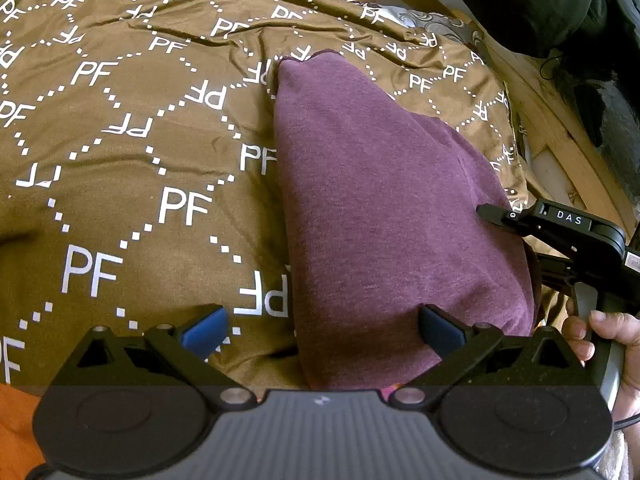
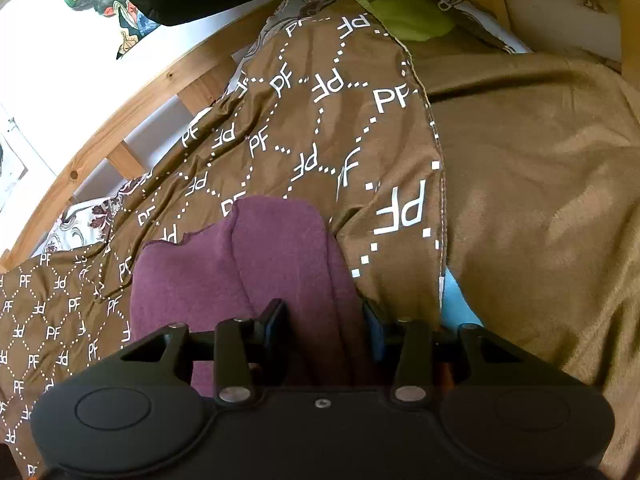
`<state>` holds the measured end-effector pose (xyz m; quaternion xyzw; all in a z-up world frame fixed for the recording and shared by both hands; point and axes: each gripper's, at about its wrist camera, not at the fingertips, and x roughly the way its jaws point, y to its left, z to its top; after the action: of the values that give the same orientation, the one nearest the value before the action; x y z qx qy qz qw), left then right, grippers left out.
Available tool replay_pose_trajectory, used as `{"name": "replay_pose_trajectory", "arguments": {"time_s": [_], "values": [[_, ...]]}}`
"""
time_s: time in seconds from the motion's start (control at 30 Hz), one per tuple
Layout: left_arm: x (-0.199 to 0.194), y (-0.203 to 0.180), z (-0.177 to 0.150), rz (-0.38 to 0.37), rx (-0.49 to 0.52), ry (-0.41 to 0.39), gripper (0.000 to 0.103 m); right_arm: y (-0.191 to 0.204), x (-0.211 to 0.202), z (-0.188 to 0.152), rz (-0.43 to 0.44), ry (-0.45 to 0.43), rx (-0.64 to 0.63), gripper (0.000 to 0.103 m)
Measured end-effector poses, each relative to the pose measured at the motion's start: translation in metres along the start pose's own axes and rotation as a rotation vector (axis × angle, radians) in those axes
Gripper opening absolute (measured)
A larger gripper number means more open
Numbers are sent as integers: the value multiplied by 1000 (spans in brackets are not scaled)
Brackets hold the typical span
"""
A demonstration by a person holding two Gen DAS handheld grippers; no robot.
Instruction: Fold small clothes
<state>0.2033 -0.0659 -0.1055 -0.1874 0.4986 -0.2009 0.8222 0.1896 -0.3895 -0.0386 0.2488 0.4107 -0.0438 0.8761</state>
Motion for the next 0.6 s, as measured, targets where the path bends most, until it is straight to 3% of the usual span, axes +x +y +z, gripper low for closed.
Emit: {"name": "replay_pose_trajectory", "arguments": {"time_s": [0.23,0.37,0.5,0.6], "values": [[-2,1,0,-12,-15,-4,103,0,-1,-1,-1,-1,4,45],[-8,6,7,-90,-56,-41,102,0,-1,0,3,-4,3,44],[-3,10,17,-149,-67,-57,100,6,-4,-1,17,-16,-38,33],[8,11,18,-151,-73,-19,87,15,-6,-2,22,-28,-92,24]]}}
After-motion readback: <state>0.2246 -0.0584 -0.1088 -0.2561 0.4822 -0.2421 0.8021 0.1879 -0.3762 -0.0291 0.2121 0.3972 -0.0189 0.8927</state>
